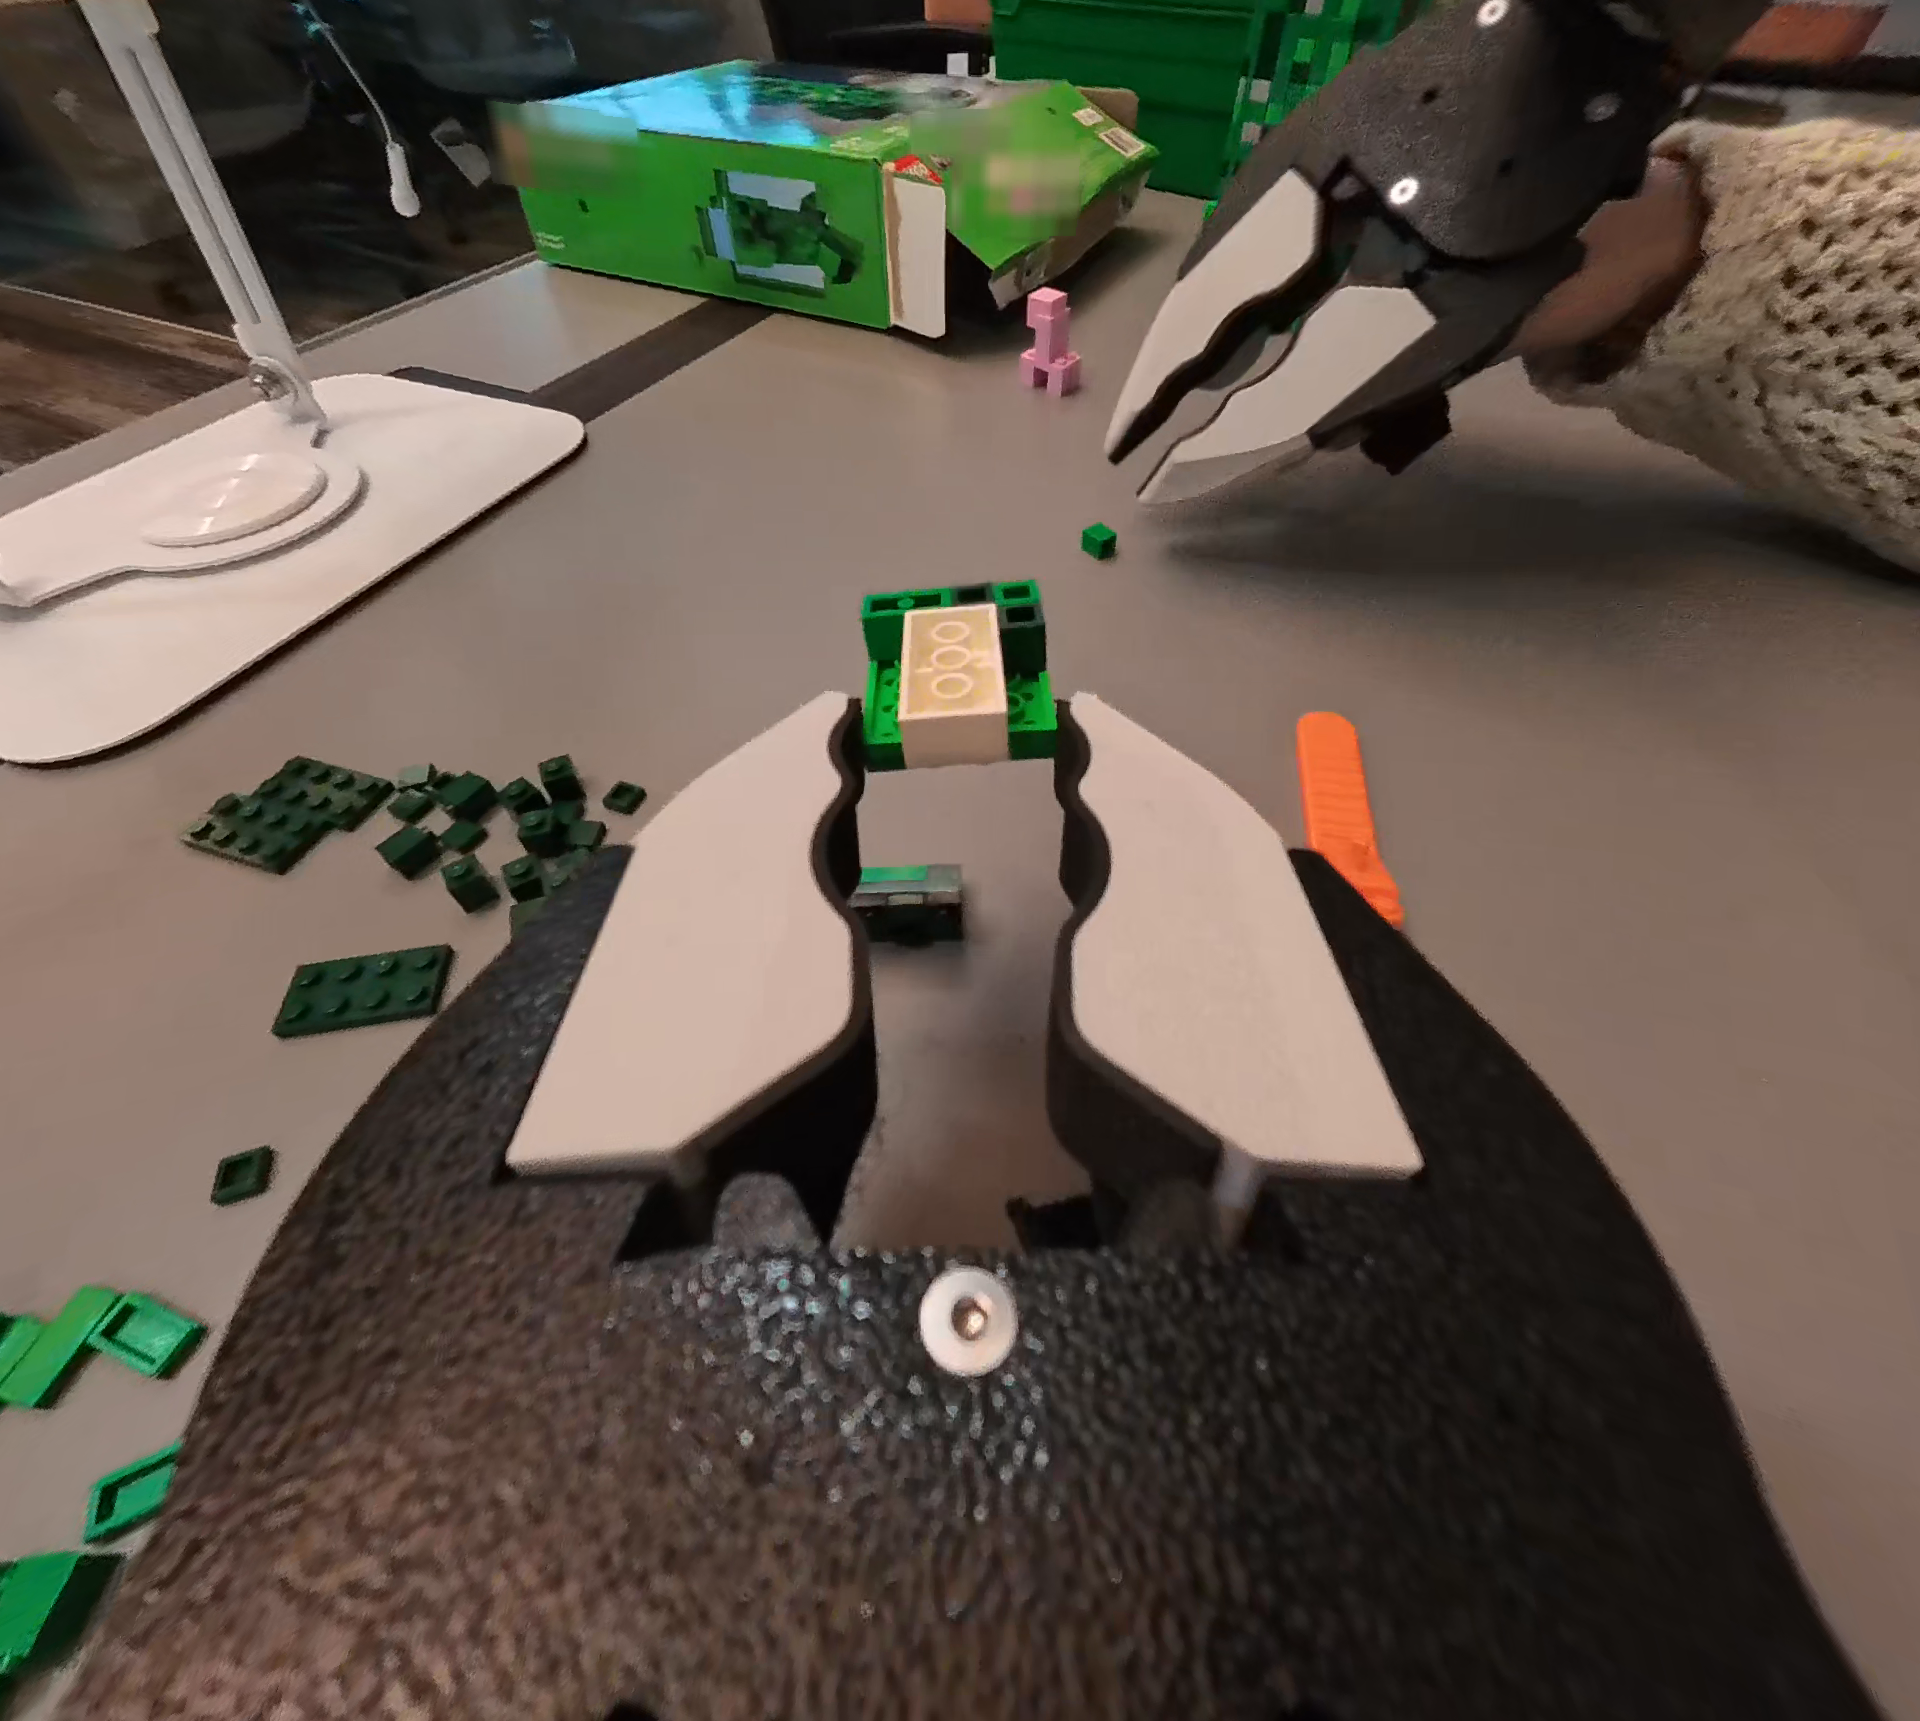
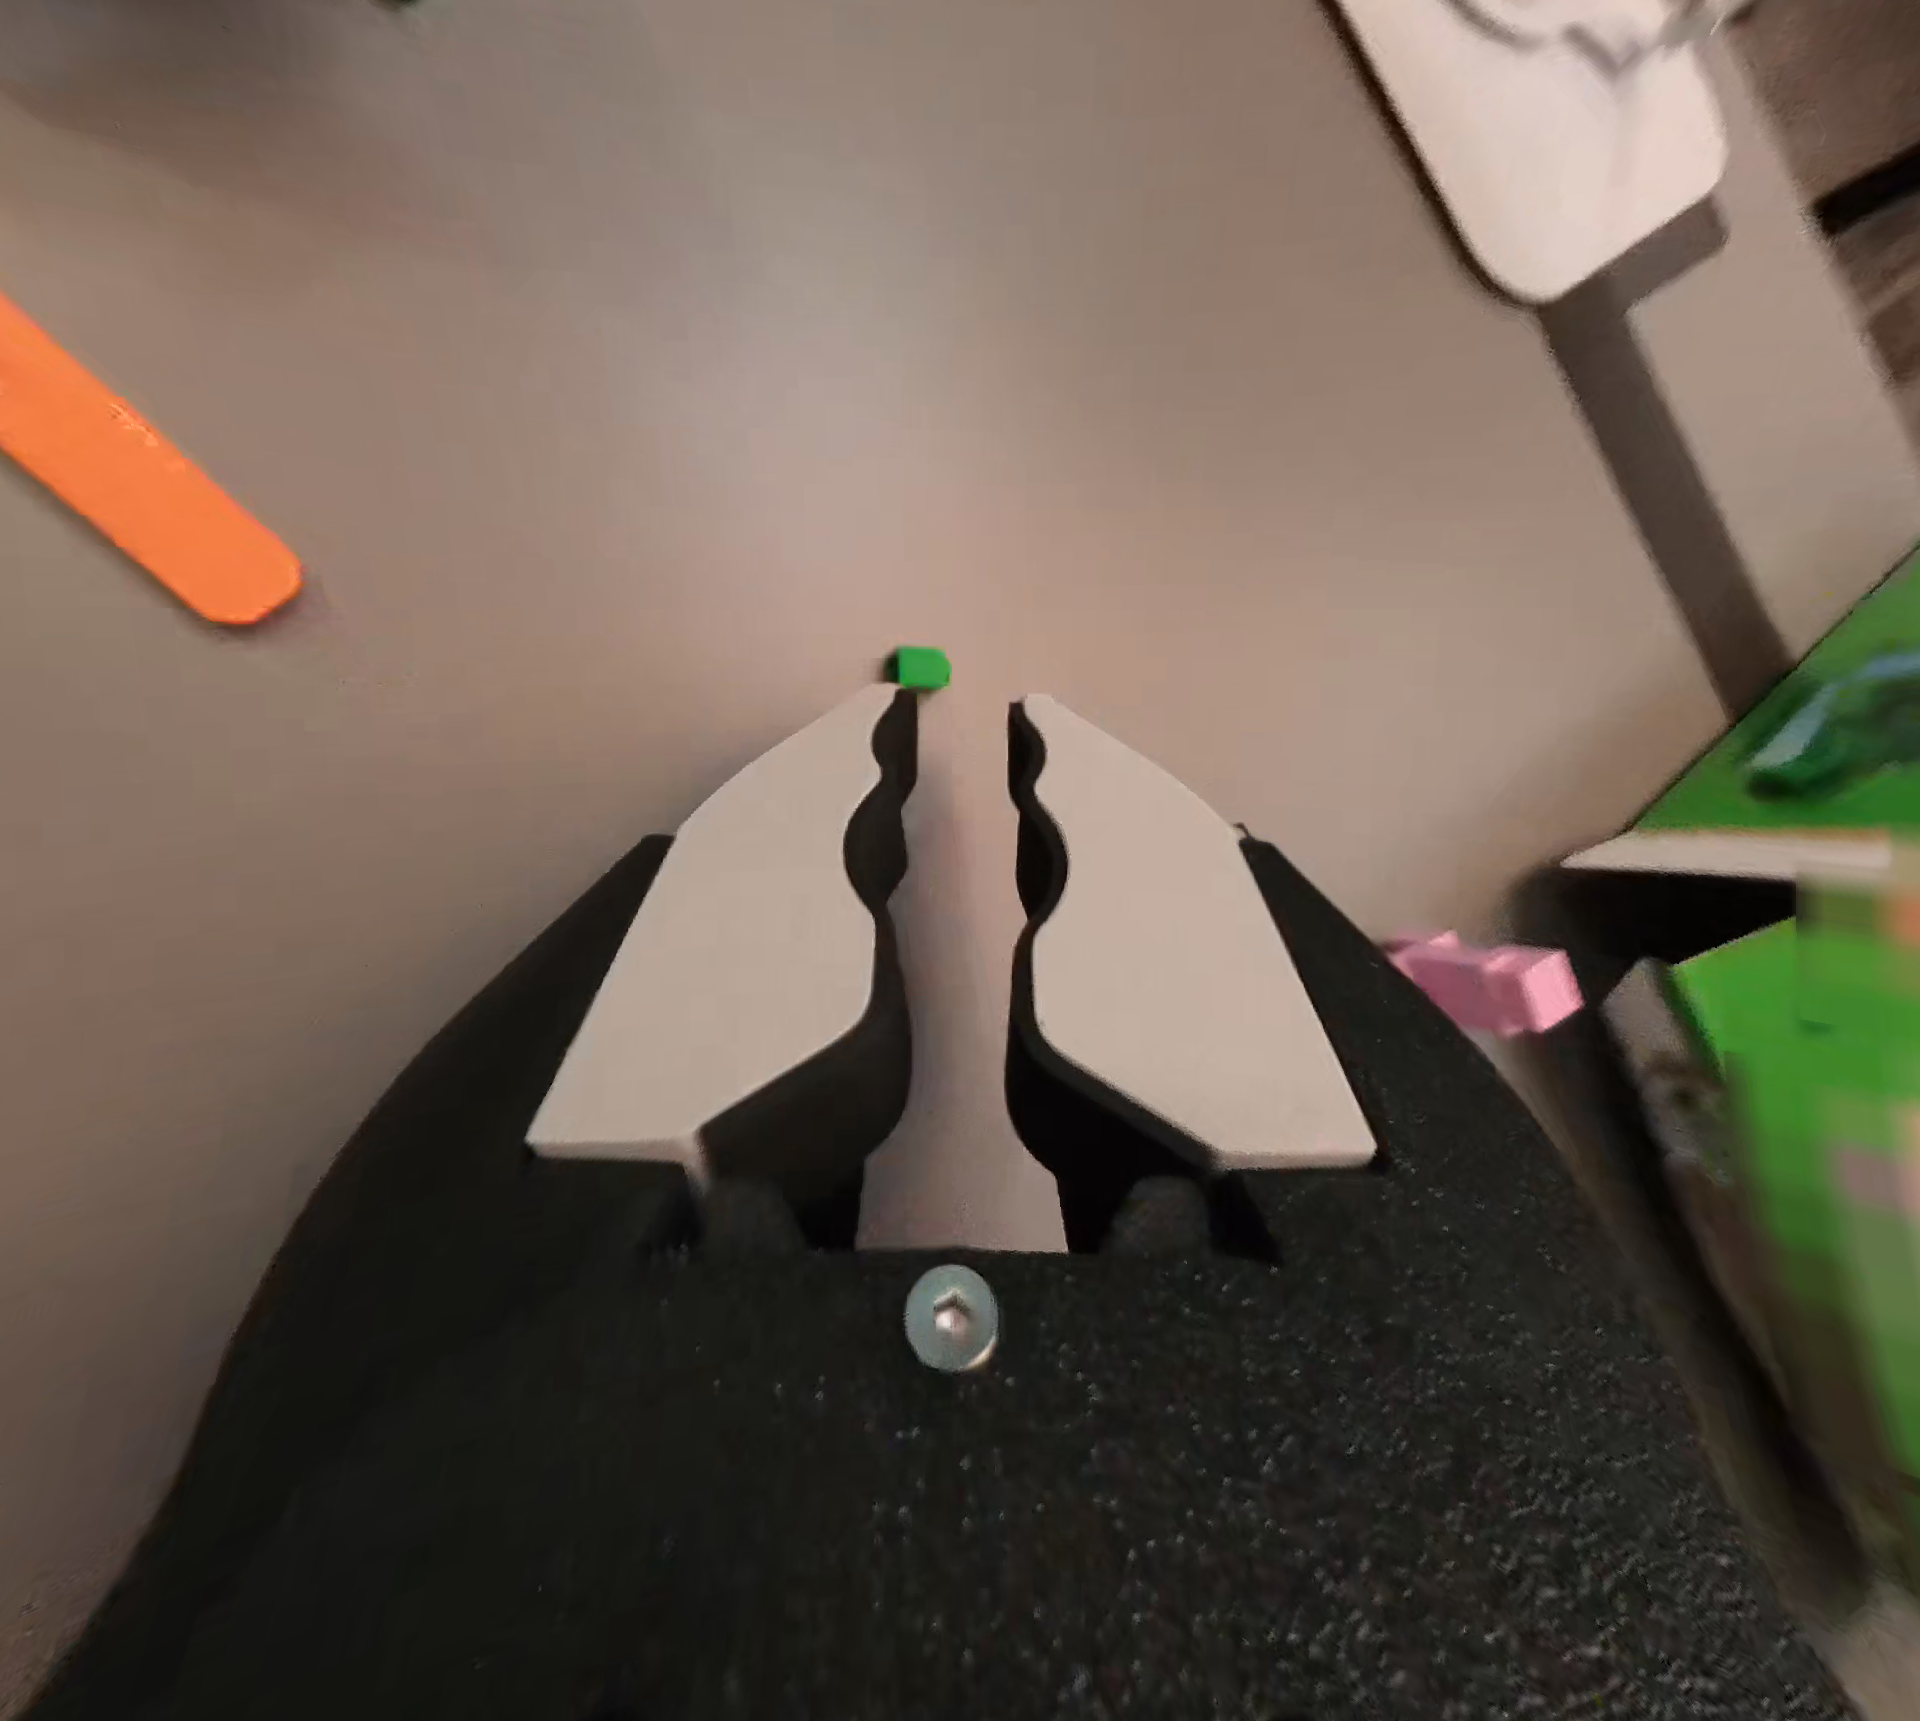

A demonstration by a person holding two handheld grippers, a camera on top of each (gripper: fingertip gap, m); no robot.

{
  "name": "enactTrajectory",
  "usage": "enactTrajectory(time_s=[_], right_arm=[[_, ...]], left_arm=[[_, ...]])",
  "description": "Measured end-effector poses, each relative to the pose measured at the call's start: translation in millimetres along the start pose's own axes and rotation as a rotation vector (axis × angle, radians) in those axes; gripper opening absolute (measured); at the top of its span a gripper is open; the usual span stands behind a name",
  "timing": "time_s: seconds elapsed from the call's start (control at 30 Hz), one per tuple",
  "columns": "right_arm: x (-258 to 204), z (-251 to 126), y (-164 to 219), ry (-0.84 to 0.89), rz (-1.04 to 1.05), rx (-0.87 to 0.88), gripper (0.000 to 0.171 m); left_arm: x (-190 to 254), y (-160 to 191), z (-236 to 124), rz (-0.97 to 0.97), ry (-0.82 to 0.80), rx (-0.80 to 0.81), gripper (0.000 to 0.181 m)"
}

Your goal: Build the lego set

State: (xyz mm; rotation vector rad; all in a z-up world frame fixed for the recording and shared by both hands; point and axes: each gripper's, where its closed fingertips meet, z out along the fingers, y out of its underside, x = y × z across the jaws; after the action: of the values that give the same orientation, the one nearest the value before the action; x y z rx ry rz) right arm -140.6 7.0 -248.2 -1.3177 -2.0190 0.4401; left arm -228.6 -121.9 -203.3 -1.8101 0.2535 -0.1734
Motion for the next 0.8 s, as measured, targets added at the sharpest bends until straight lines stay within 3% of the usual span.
enactTrajectory(time_s=[0.2,0.53,0.8], right_arm=[[-7,9,12,-0.084,0.082,0.036,0.017],[-13,8,0,-0.213,0.191,0.098,0.014],[-15,13,5,-0.192,0.176,0.024,0.016]], left_arm=[[7,7,6,0.051,0.017,-0.061,0.035],[17,23,15,0.169,0.032,-0.181,0.035],[19,27,16,0.194,0.036,-0.207,0.035]])
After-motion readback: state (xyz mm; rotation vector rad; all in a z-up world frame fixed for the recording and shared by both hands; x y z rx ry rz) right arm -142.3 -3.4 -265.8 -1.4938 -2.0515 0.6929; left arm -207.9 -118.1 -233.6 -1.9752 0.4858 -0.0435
